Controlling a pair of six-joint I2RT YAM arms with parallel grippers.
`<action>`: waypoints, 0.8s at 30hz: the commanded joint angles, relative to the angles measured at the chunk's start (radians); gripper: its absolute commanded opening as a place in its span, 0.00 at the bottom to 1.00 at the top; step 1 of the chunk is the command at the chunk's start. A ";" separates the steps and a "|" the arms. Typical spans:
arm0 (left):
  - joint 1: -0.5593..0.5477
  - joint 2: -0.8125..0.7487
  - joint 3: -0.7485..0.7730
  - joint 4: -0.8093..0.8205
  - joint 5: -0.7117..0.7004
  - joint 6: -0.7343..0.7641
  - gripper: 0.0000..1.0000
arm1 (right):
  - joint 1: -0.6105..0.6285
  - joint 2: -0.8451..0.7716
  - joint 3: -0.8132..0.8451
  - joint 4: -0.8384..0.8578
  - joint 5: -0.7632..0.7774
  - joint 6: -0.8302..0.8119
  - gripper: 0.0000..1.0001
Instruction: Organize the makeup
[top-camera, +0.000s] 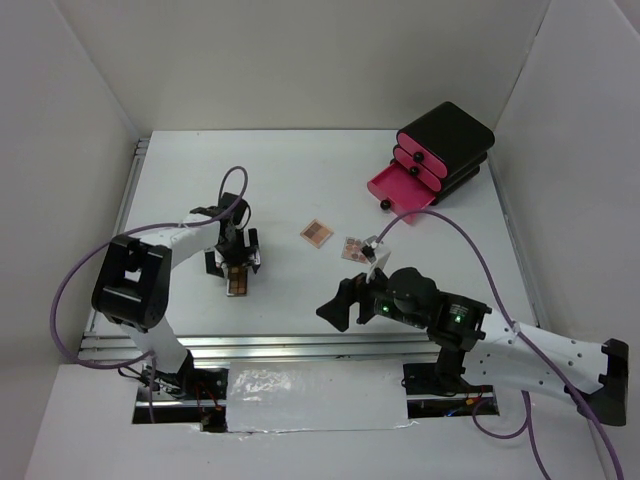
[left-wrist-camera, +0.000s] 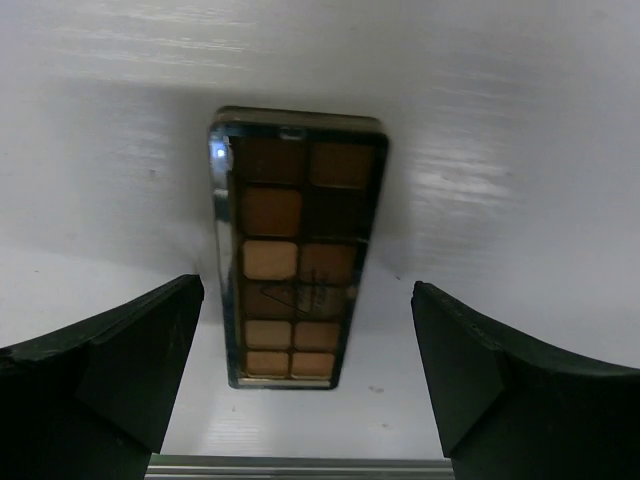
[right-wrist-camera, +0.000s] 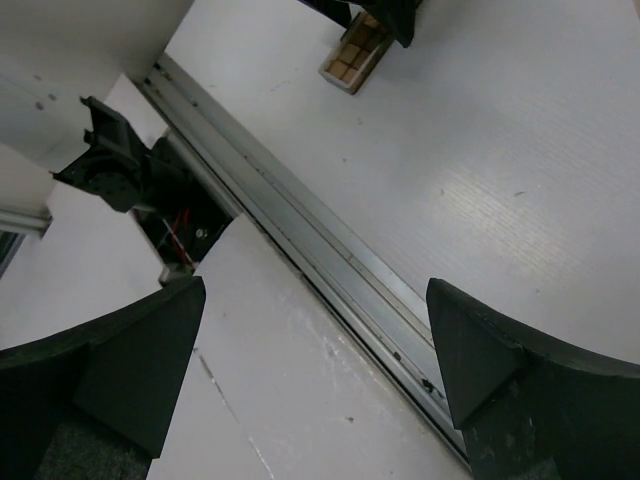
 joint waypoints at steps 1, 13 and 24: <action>0.004 0.017 -0.016 0.006 -0.099 -0.063 0.99 | 0.019 -0.045 -0.005 0.027 -0.034 0.014 1.00; 0.000 0.097 -0.036 0.046 -0.101 -0.083 0.57 | 0.025 -0.087 -0.045 0.028 -0.040 0.042 1.00; -0.123 -0.221 -0.013 0.026 -0.041 -0.320 0.00 | 0.029 0.103 -0.297 0.580 -0.061 0.237 1.00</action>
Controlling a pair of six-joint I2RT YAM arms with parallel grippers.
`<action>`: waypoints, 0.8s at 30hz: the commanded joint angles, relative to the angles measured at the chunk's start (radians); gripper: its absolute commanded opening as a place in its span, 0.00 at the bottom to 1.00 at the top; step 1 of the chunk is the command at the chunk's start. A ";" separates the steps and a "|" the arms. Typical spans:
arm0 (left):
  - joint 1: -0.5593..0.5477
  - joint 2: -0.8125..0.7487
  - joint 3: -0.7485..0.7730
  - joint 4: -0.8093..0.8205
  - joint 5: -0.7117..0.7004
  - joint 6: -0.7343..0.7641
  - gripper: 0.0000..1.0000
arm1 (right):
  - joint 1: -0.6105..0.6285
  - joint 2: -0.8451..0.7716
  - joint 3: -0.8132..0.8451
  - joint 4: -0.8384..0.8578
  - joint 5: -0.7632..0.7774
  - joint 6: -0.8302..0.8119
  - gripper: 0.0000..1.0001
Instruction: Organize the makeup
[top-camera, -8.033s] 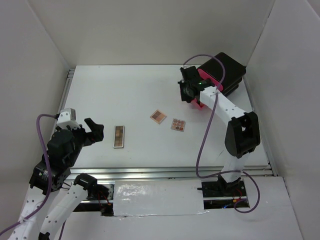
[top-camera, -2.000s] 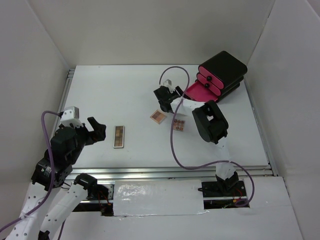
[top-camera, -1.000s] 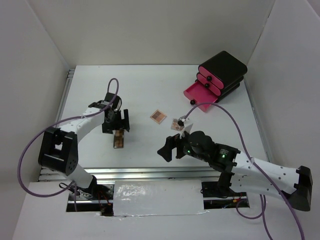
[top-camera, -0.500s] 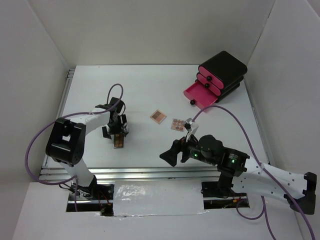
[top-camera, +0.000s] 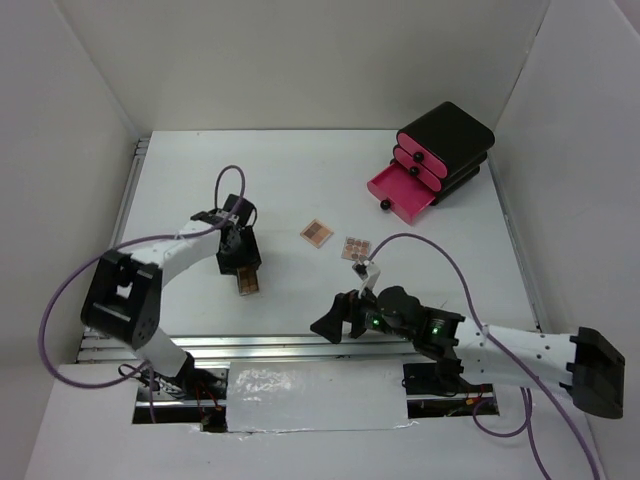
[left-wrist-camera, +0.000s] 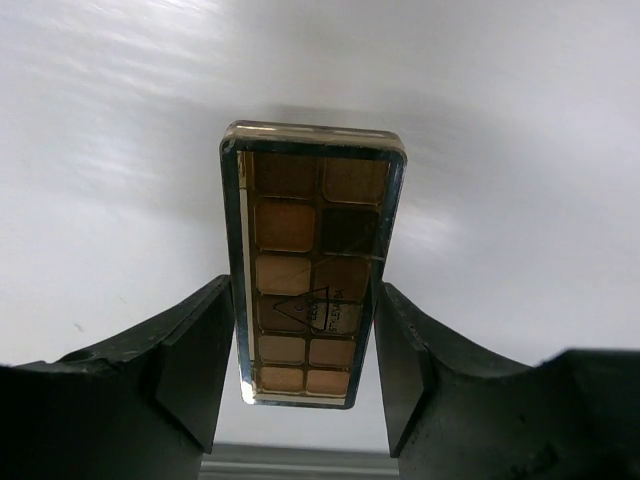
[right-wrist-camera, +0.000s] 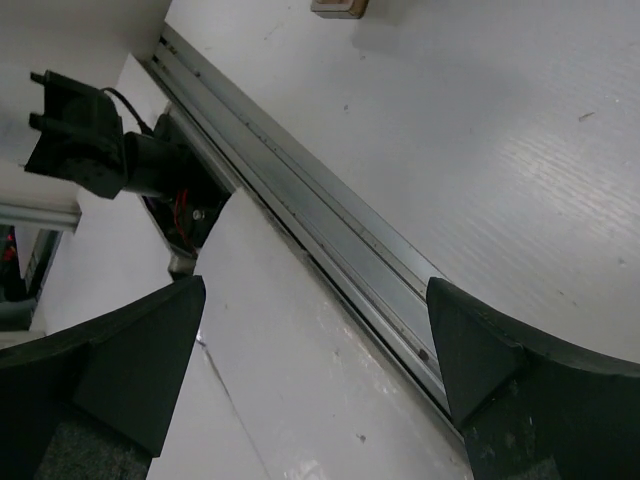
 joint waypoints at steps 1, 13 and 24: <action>-0.144 -0.207 0.045 -0.060 -0.014 -0.236 0.00 | 0.009 0.122 -0.018 0.343 0.010 0.100 1.00; -0.492 -0.307 0.300 -0.330 -0.224 -0.540 0.00 | 0.009 0.322 0.054 0.658 0.099 0.006 0.70; -0.583 -0.323 0.252 -0.207 -0.169 -0.550 0.00 | 0.006 0.346 0.078 0.653 0.256 -0.009 0.51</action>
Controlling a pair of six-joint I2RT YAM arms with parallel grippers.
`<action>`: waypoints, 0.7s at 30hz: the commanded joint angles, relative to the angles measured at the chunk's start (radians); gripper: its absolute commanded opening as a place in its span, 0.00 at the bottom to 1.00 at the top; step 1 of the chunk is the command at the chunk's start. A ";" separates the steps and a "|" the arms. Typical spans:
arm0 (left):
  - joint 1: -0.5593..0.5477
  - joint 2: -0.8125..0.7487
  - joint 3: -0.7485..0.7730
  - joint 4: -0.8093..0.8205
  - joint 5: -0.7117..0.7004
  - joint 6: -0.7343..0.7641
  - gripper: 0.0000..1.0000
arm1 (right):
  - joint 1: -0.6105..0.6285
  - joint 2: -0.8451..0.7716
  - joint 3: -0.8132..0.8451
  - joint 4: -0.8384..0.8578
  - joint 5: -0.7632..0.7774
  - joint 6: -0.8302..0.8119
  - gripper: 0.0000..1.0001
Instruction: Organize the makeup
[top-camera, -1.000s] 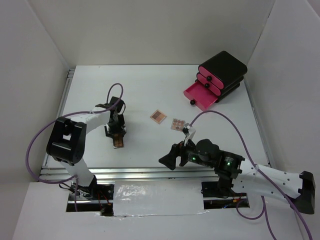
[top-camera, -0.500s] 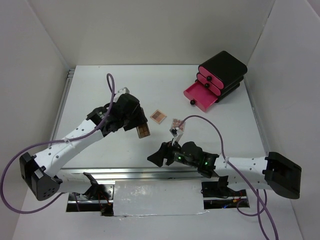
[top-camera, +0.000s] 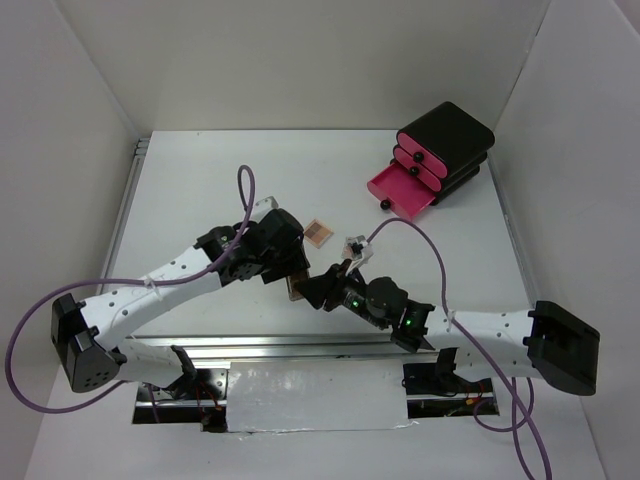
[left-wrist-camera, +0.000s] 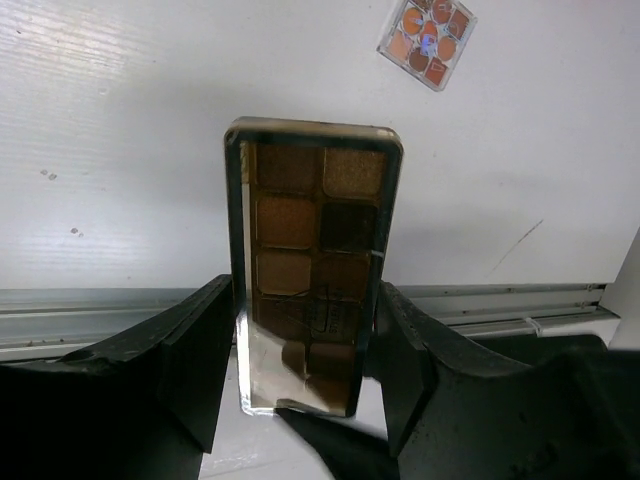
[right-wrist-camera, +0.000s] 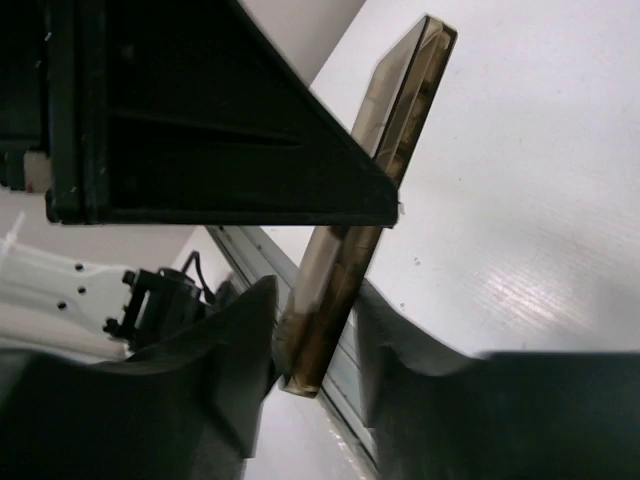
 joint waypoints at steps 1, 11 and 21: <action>-0.011 -0.020 -0.005 0.044 0.012 -0.018 0.00 | 0.003 0.007 0.015 0.079 0.083 0.001 0.41; -0.011 -0.031 0.011 0.030 -0.030 -0.003 0.00 | 0.003 -0.027 -0.013 0.078 0.042 0.040 0.11; -0.011 -0.083 -0.002 0.062 -0.071 0.025 0.99 | -0.022 -0.027 -0.010 0.036 0.019 0.089 0.05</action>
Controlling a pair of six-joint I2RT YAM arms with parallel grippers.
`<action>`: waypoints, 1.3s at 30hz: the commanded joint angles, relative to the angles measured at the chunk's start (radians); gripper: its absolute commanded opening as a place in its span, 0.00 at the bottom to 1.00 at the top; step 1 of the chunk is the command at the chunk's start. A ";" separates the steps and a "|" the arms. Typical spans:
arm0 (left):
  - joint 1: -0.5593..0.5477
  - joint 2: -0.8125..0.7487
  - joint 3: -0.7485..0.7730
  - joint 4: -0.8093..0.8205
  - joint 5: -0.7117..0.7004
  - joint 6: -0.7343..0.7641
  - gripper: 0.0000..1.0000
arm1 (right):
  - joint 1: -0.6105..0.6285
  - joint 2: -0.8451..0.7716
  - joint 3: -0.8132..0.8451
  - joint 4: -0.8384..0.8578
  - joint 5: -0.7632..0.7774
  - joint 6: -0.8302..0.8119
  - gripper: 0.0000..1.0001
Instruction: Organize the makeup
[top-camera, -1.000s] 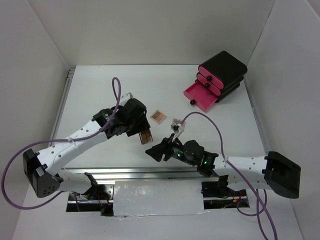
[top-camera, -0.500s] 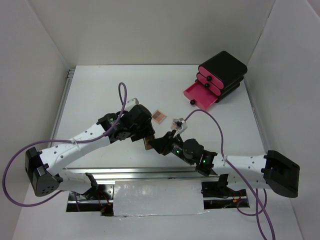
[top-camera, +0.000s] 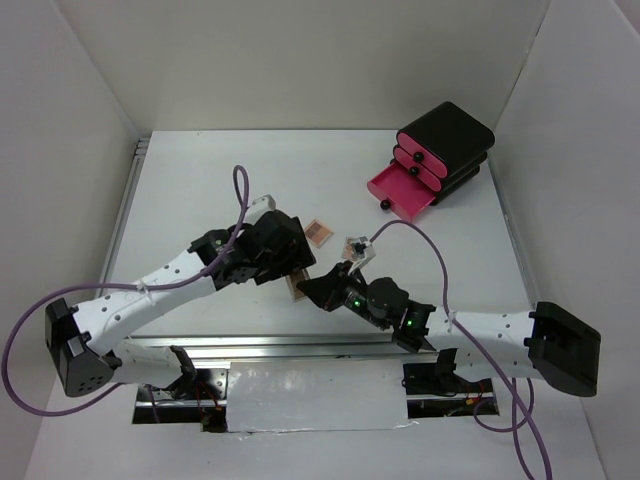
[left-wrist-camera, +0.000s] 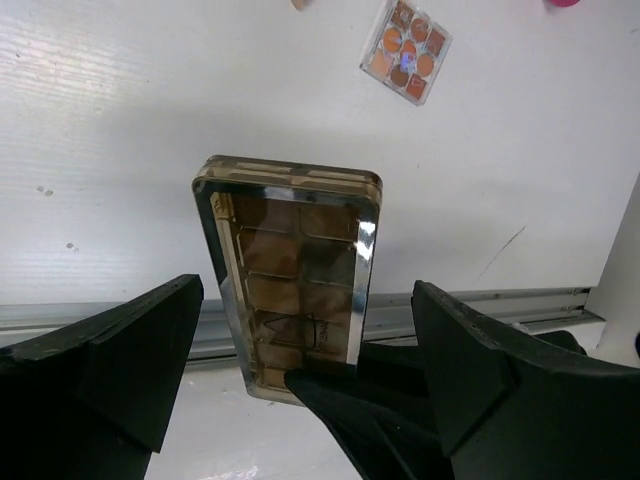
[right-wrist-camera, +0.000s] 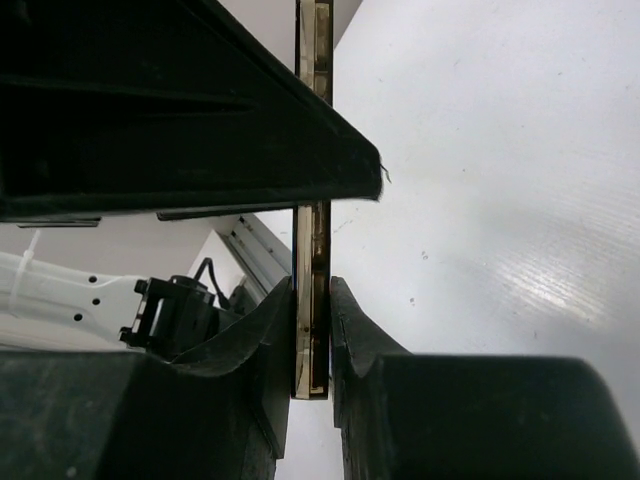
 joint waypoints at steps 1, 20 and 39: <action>-0.003 -0.057 0.033 0.016 -0.061 0.019 1.00 | -0.023 -0.022 -0.002 0.049 -0.014 0.032 0.05; 0.050 -0.230 0.184 -0.192 -0.263 0.316 0.99 | -0.794 0.091 0.325 -0.451 -0.552 -0.269 0.05; 0.061 -0.774 -0.327 0.098 -0.068 0.661 0.99 | -0.979 0.760 1.207 -1.158 -0.186 -0.910 0.00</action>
